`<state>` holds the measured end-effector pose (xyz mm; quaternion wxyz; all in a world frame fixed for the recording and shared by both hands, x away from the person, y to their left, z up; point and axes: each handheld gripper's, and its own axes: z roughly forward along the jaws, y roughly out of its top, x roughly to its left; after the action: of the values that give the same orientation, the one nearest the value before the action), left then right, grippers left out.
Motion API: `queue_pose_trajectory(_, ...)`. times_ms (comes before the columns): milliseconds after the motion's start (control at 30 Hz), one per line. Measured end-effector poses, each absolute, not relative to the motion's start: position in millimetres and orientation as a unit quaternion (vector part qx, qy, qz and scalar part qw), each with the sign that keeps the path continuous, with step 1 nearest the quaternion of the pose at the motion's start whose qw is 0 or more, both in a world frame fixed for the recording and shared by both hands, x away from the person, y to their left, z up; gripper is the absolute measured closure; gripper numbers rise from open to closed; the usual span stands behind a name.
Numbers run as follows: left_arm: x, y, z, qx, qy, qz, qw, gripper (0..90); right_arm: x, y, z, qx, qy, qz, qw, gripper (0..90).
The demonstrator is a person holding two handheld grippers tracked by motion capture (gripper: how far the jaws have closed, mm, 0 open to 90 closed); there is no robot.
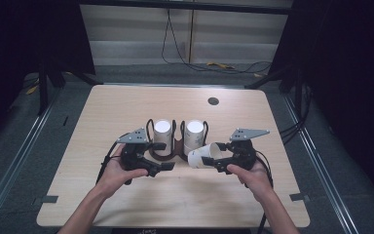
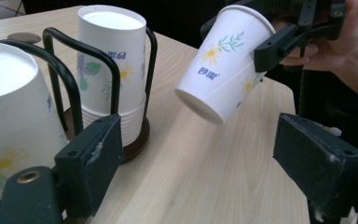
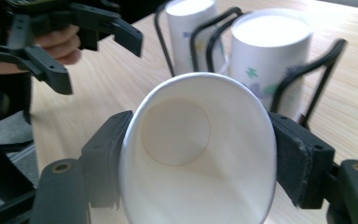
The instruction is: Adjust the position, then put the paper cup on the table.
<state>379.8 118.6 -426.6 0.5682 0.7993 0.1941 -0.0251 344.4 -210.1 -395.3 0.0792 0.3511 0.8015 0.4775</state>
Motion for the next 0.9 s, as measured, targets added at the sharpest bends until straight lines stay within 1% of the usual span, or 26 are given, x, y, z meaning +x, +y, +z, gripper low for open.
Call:
queue_pose_trajectory(367,382,134,-428,0.802,0.222,-0.005,0.555,17.6,346,-224,-404,0.387,0.808,0.434,0.097,28.4)
queue_pose_trajectory(733,382,140,-443,0.816,0.23,-0.014,0.531,17.8,363,-242,-400,0.432,0.807,0.386,0.116,28.8)
queue_pose_trajectory(800,380,142,-445,0.816,0.227,-0.019,0.531,16.7,367,-244,-399,0.438,0.807,0.379,0.116,28.8)
queue_pose_trajectory(900,379,146,-449,0.821,0.23,-0.012,0.523,16.8,371,-246,-398,0.443,0.804,0.376,0.123,28.8)
